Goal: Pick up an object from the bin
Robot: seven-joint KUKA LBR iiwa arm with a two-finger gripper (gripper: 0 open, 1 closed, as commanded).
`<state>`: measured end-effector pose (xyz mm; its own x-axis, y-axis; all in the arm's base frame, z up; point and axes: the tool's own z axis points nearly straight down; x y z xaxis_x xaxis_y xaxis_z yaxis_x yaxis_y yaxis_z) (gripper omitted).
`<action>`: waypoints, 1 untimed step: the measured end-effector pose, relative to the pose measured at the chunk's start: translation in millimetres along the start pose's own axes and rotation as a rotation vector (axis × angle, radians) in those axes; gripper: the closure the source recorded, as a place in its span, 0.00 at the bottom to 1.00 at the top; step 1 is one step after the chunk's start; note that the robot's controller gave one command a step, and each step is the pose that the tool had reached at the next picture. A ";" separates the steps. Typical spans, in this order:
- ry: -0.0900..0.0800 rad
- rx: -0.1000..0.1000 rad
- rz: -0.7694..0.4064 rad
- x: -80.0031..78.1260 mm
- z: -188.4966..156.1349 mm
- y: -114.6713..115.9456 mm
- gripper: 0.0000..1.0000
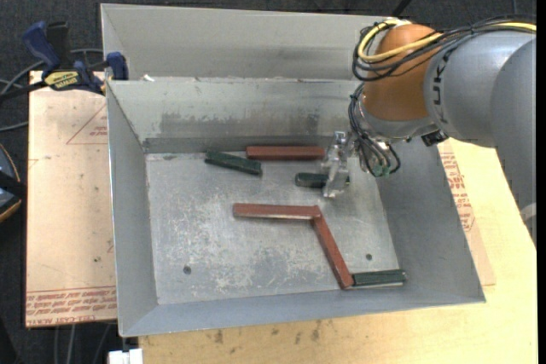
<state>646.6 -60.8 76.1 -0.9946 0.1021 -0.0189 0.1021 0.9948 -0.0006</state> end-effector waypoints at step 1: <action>0.000 0.000 0.000 0.0 0.0 0.0 1.00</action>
Offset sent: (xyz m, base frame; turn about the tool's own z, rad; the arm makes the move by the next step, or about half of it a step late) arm 0.0000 0.0000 0.0000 0.0000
